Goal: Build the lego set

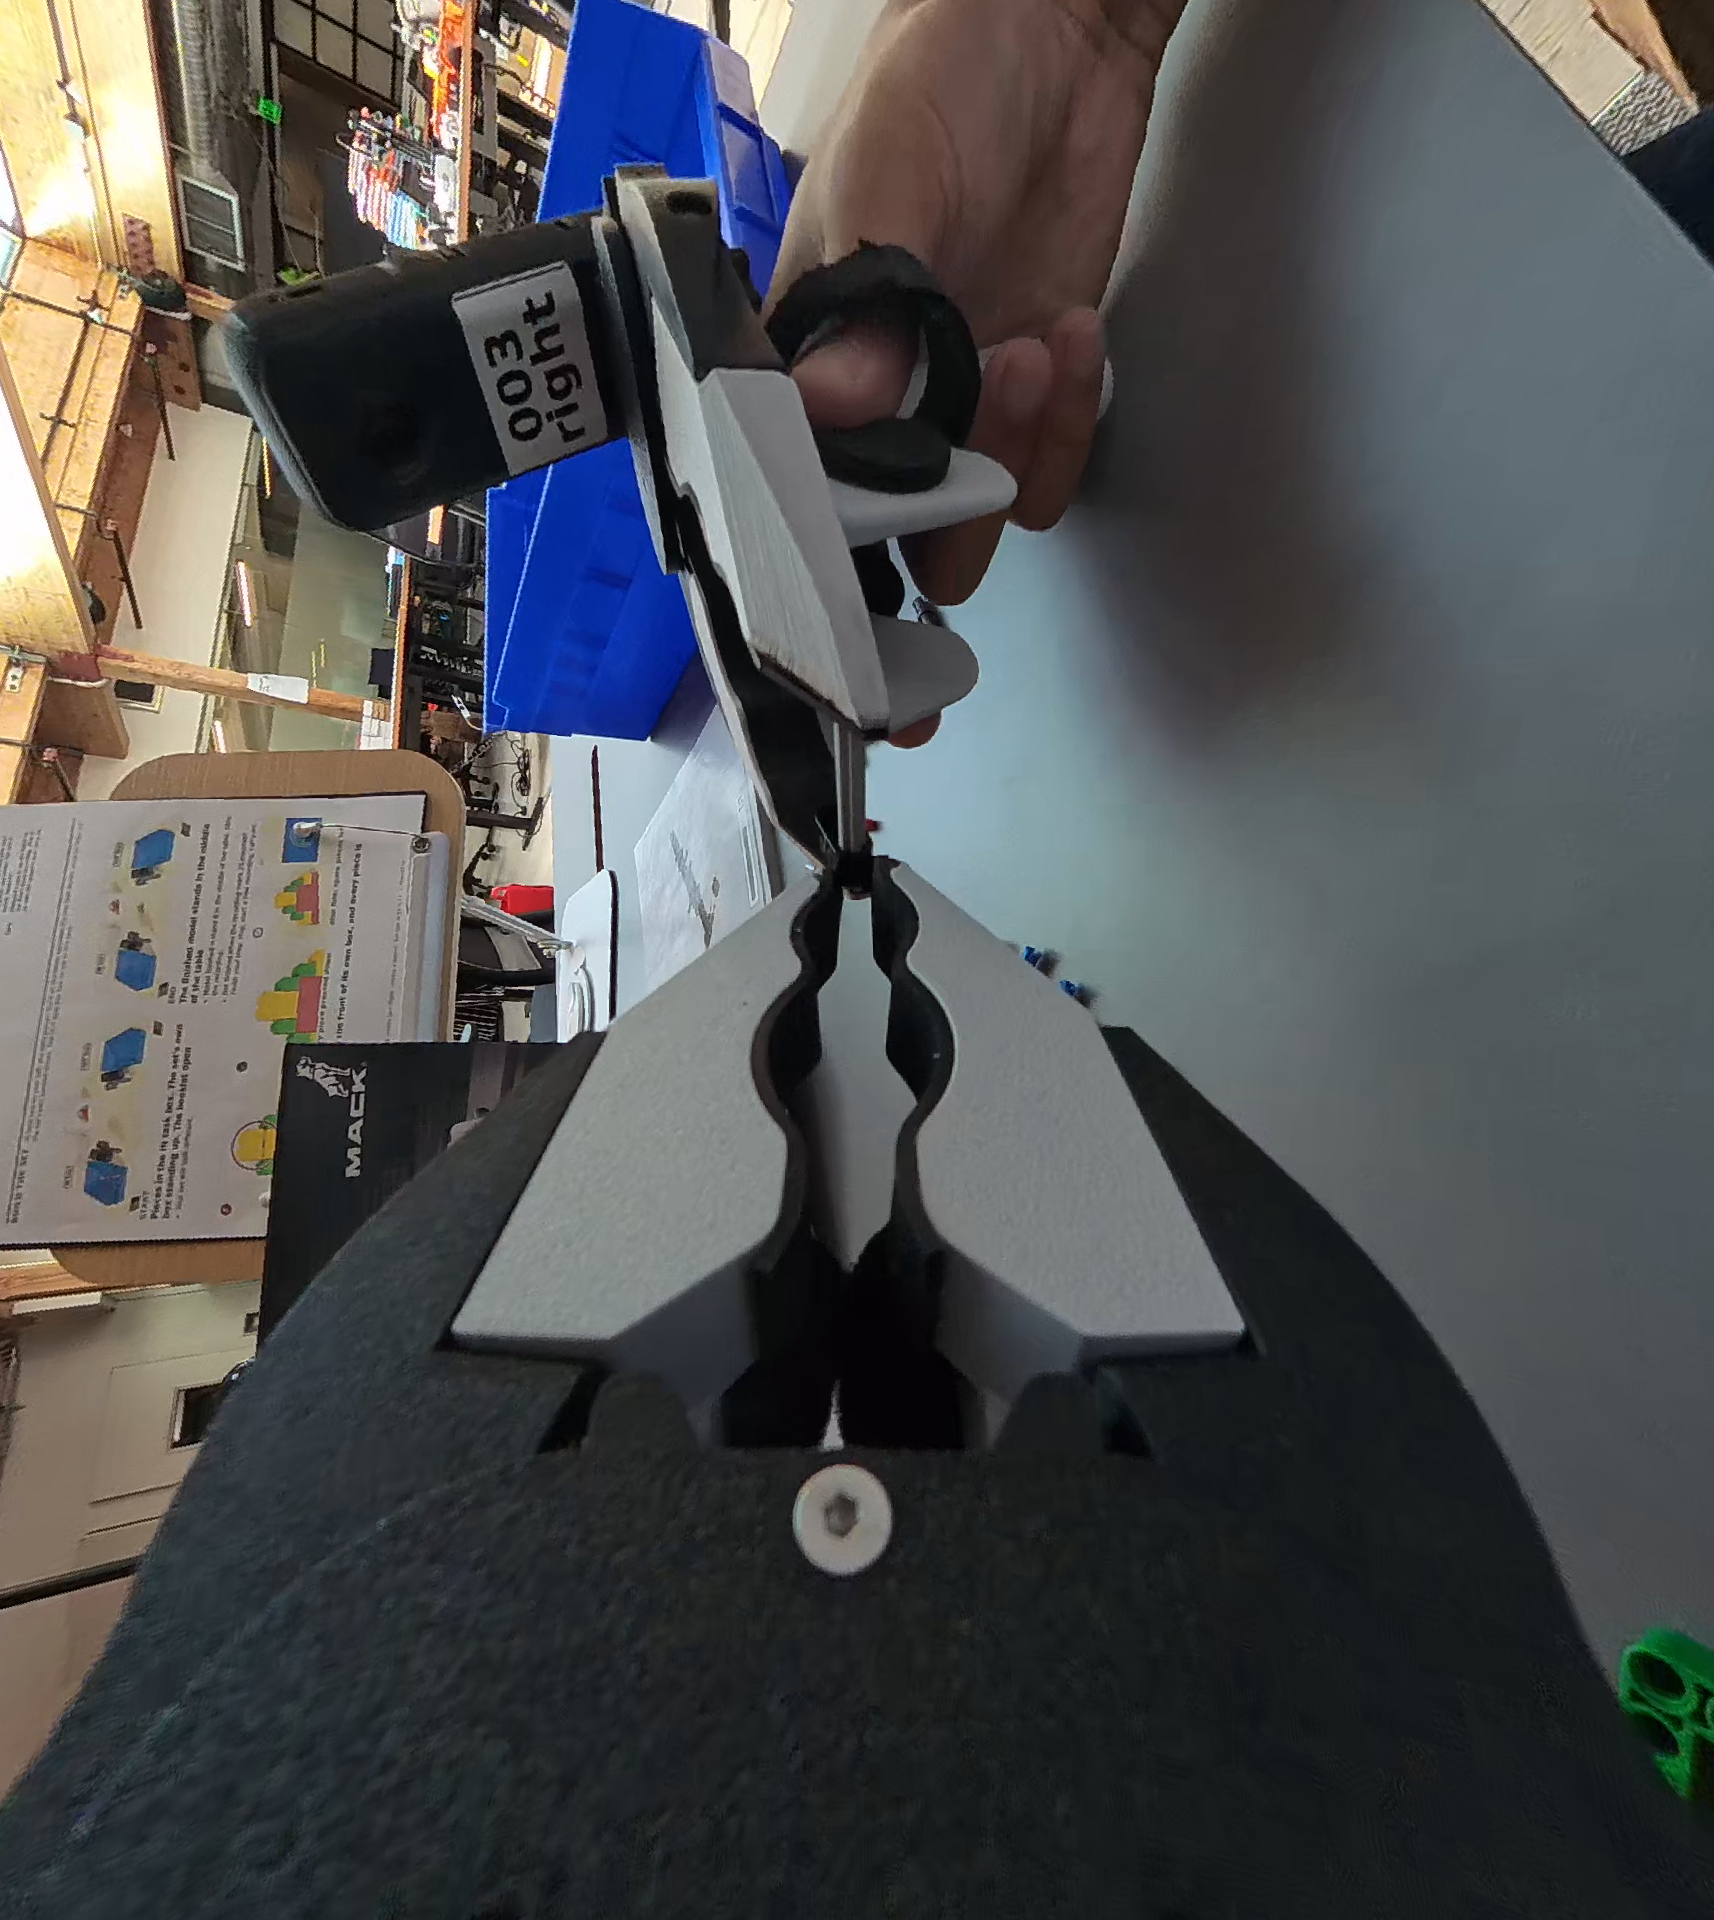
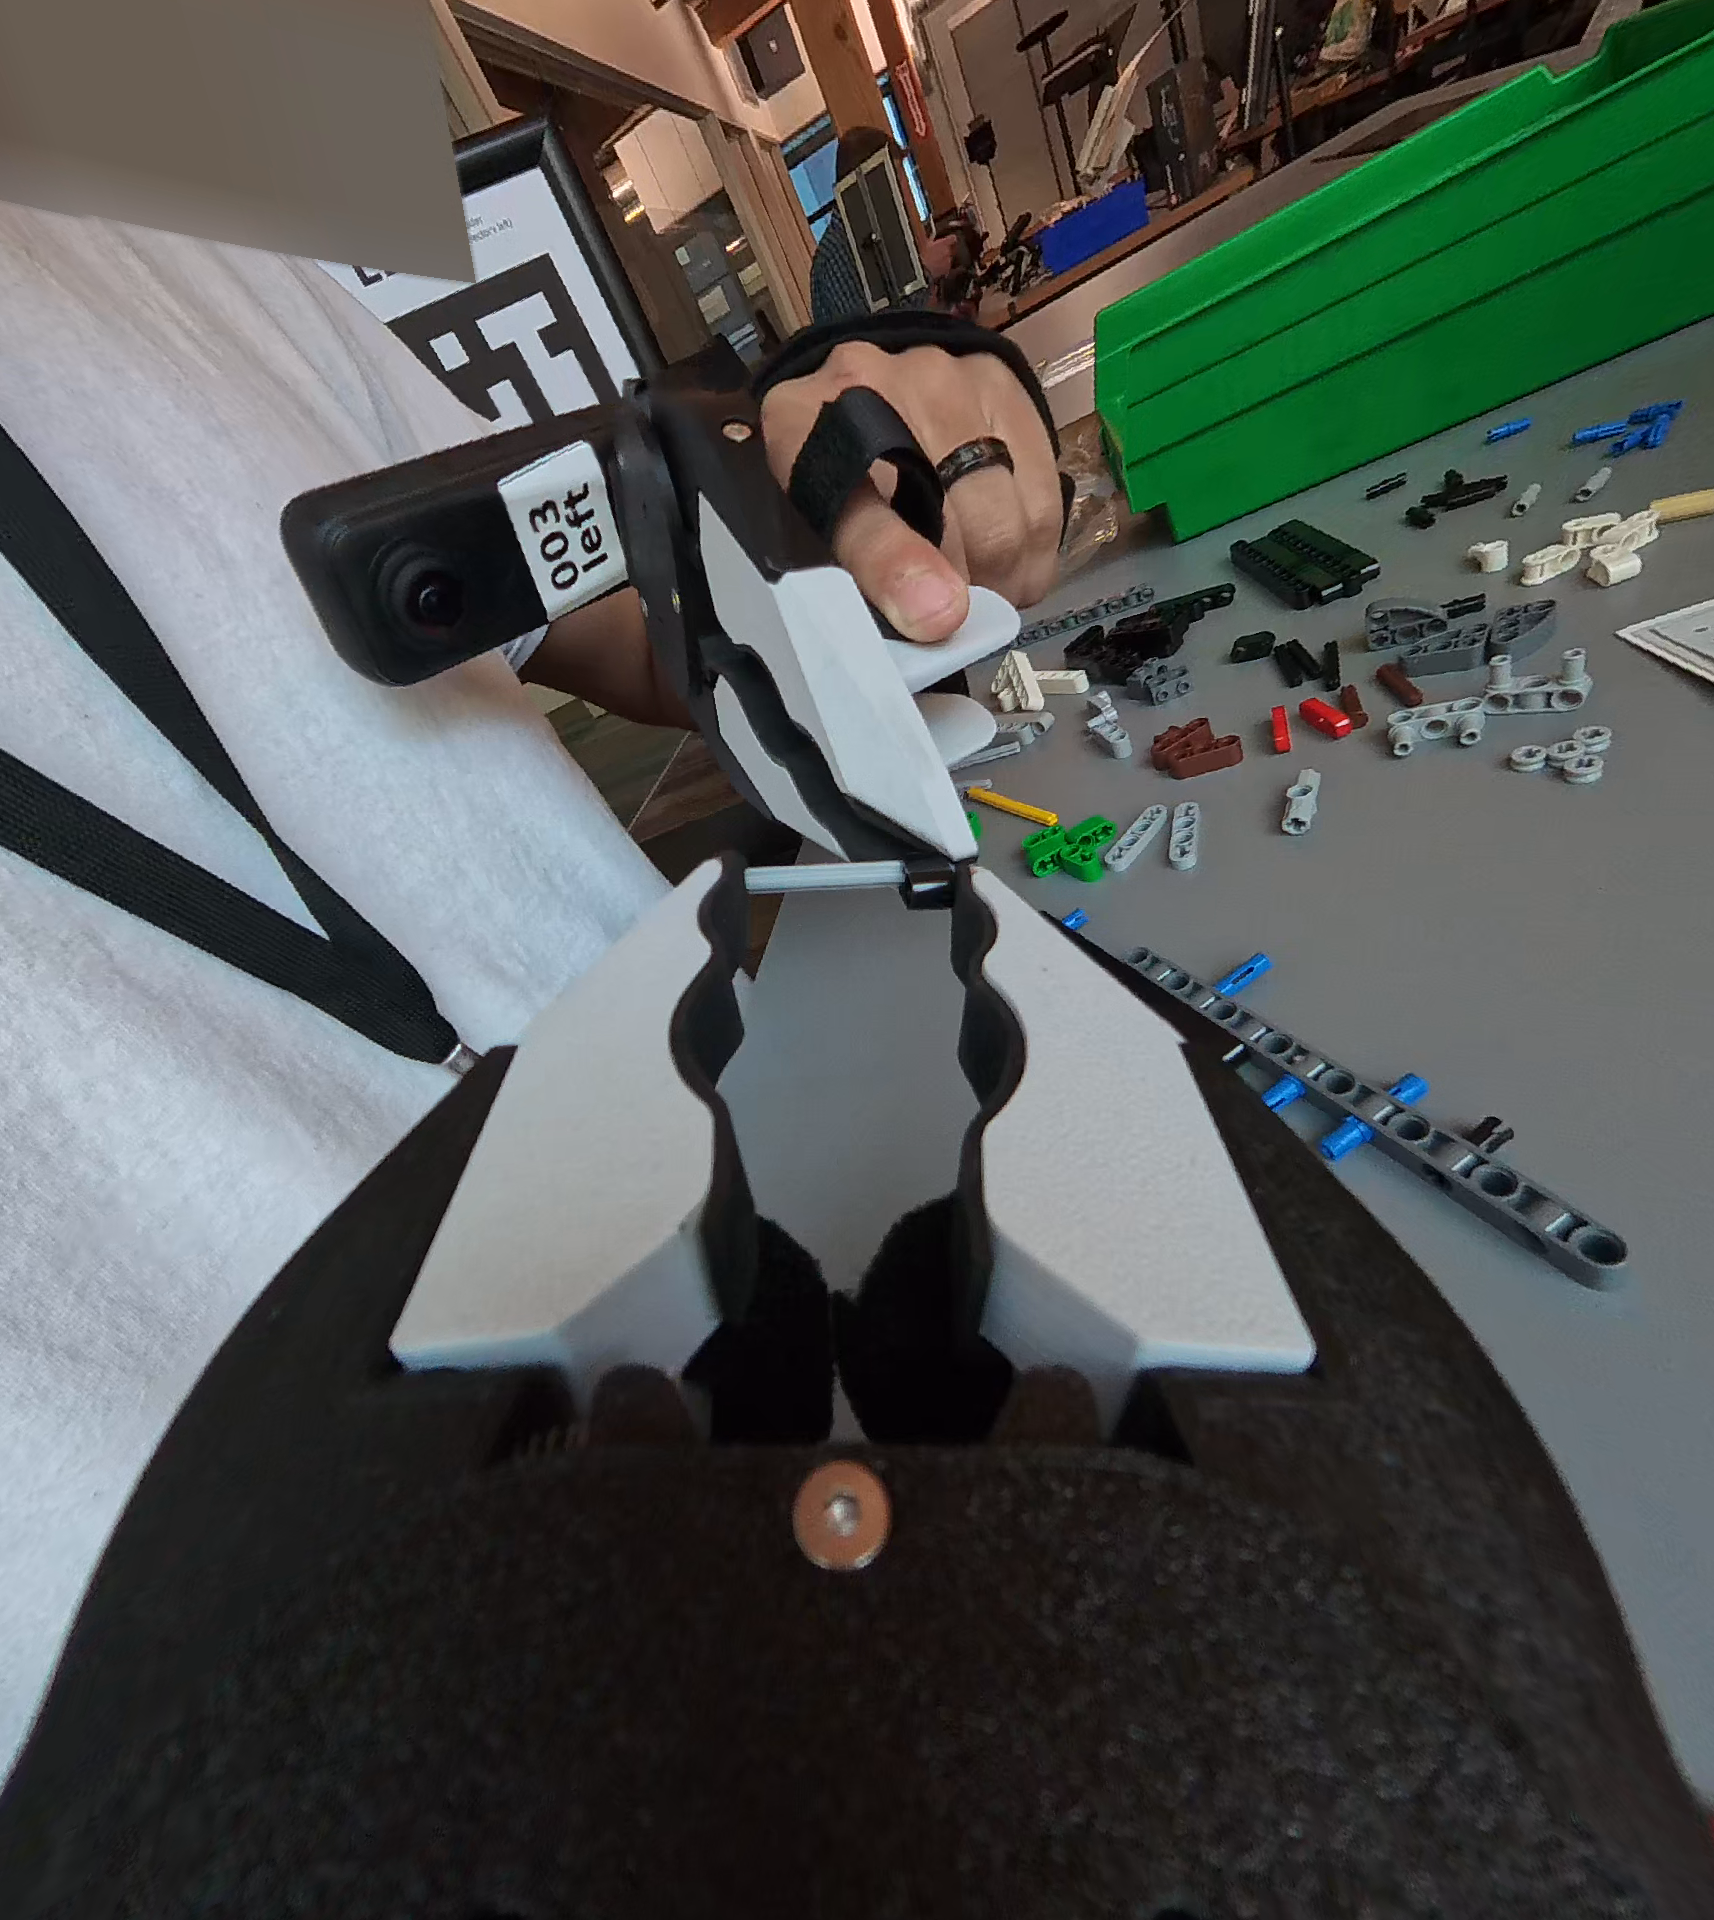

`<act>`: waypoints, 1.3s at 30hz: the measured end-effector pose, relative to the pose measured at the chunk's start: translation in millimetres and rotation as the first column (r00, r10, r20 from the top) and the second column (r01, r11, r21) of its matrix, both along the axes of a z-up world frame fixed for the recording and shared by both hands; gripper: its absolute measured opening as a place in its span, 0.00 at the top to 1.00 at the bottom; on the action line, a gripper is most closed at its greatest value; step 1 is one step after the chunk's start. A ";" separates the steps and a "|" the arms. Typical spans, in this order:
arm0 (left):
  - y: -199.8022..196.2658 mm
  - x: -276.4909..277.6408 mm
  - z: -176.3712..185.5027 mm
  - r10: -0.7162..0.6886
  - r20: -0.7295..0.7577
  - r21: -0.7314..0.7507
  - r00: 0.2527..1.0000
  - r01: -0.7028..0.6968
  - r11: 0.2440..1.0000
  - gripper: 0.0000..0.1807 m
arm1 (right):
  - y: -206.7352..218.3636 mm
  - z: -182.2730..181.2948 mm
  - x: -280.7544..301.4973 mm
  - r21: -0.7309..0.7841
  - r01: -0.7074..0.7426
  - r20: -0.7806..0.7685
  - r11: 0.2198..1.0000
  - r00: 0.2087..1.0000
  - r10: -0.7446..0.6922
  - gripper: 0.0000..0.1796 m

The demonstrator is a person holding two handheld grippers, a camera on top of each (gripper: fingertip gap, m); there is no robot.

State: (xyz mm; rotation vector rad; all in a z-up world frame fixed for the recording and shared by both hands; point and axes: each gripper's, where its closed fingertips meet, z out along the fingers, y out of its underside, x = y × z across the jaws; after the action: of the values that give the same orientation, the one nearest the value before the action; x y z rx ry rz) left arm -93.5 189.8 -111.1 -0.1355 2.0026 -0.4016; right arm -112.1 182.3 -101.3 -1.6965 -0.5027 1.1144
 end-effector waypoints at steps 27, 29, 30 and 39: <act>8.4 0.1 -17.3 0.028 -0.022 0.097 0.999 -0.026 0.995 0.97 | 6.5 -19.0 1.4 -0.092 0.044 0.084 0.995 0.996 -0.037 0.79; 9.1 1.5 -16.7 0.034 -0.008 0.104 0.999 -0.033 0.994 0.97 | 7.7 -18.2 2.9 -0.083 0.056 0.085 0.995 0.995 -0.049 0.79; 8.7 1.6 -16.7 0.031 -0.005 0.108 0.999 -0.031 0.994 0.98 | 7.2 -18.4 2.9 -0.097 0.051 0.079 0.994 0.996 -0.044 0.79; 5.0 1.4 -14.6 0.020 0.021 0.115 1.000 -0.022 0.993 0.98 | 8.8 -20.3 5.7 -0.112 0.069 0.077 0.991 0.995 -0.060 0.87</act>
State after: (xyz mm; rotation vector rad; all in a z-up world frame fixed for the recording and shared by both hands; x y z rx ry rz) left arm -92.1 194.8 -125.7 -0.0800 1.9979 -0.2726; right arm -106.5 191.1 -121.6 -1.8462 -0.4336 1.0542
